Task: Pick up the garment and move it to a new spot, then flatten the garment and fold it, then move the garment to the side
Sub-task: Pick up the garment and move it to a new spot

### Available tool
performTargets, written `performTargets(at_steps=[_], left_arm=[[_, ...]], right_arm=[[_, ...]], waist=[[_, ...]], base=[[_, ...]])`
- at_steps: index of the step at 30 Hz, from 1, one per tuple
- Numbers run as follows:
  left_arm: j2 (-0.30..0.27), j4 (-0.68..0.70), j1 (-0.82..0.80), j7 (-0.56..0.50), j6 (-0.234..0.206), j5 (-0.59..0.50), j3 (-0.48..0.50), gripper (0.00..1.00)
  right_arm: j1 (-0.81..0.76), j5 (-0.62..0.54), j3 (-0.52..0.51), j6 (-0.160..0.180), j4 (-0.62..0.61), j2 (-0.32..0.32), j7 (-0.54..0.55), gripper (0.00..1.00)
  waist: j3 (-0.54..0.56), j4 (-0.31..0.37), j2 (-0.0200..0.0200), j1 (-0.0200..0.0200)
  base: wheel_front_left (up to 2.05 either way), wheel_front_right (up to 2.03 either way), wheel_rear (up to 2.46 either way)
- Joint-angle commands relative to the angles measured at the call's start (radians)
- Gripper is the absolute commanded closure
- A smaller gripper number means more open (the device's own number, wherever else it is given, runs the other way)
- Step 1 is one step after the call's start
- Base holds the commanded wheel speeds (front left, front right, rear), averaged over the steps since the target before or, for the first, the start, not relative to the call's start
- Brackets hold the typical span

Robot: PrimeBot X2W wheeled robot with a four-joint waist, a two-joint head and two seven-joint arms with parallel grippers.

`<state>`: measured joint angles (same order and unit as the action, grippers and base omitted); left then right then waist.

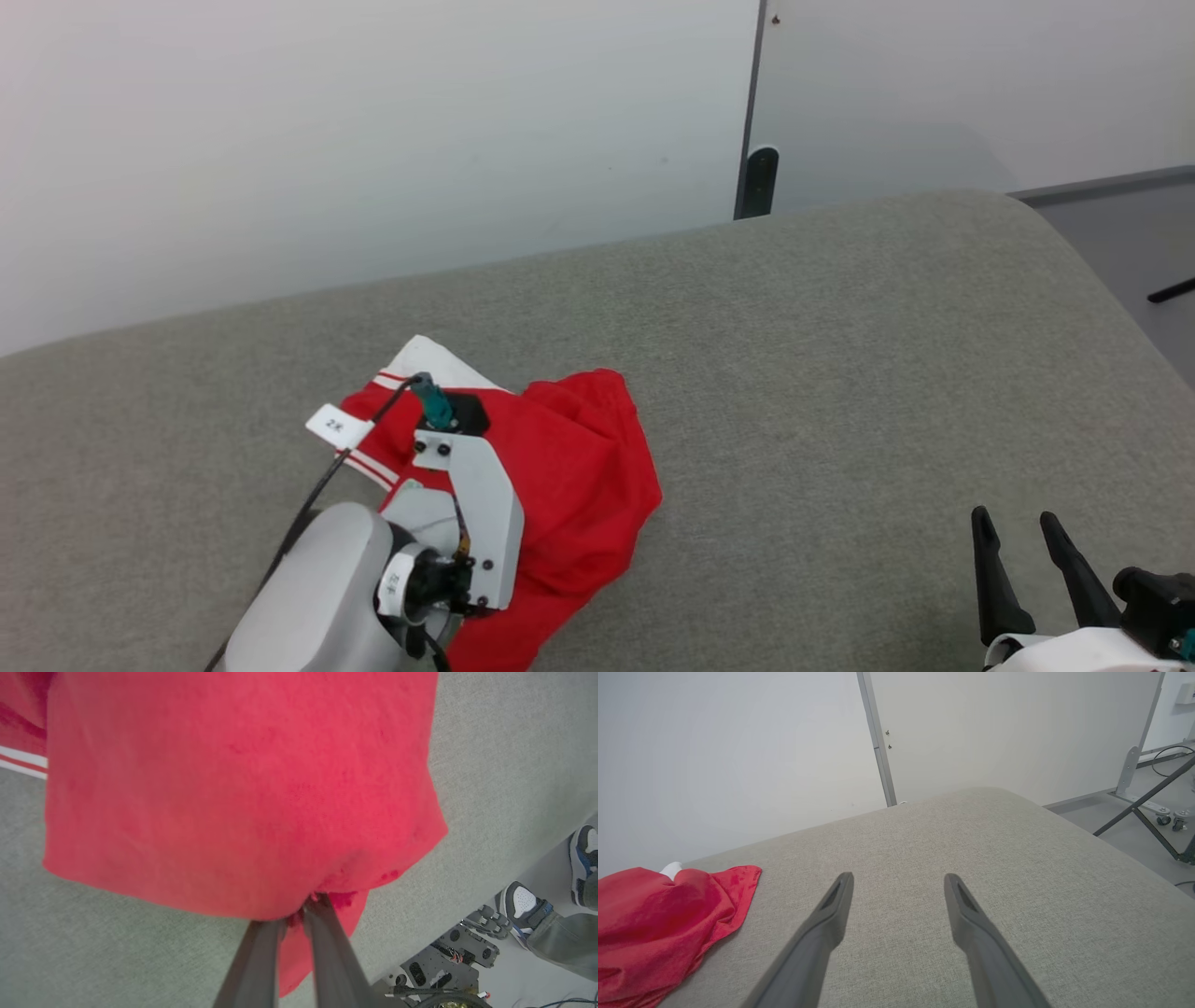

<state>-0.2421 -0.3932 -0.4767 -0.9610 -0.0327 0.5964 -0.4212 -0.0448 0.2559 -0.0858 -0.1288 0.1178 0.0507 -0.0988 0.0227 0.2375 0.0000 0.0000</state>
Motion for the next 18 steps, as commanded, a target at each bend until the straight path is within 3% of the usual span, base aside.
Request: performTargets(at_steps=[1,2,3,4,11,18], left_arm=[[0.002,0.012,0.005,0.003,0.01,0.003,-0.003,0.89],[0.001,0.023,0.001,0.012,0.014,0.005,0.0,0.6],[0.005,0.03,0.001,0.021,0.015,0.014,0.007,0.09],[0.005,0.041,-0.001,0.029,0.018,0.014,0.008,0.0],[-0.003,0.132,0.008,0.083,0.034,0.027,0.027,0.0],[-0.017,0.209,0.059,0.249,0.073,0.012,0.052,0.0]], right_arm=[[0.012,0.006,0.005,-0.004,0.001,0.0,-0.005,0.0],[0.012,0.001,0.008,-0.004,0.001,-0.001,-0.004,0.0],[0.013,-0.002,0.009,-0.004,0.001,-0.001,-0.003,0.0],[0.012,-0.006,0.009,-0.004,-0.001,0.0,-0.002,0.0],[-0.003,-0.029,0.012,-0.004,-0.015,-0.001,0.002,0.0],[-0.025,-0.035,0.03,-0.004,-0.027,0.002,-0.023,0.0]], waist=[[0.008,-0.013,0.0,0.0],[0.012,-0.019,0.0,0.0],[0.017,-0.026,0.0,0.0],[0.021,-0.034,0.0,0.0],[0.056,-0.094,0.0,0.0],[0.086,-0.141,0.0,0.0]], base=[[0.0,0.0,0.0],[0.0,0.0,0.0],[0.0,0.0,0.0],[0.0,0.0,0.0],[0.0,0.0,0.0],[0.0,0.0,0.0]])
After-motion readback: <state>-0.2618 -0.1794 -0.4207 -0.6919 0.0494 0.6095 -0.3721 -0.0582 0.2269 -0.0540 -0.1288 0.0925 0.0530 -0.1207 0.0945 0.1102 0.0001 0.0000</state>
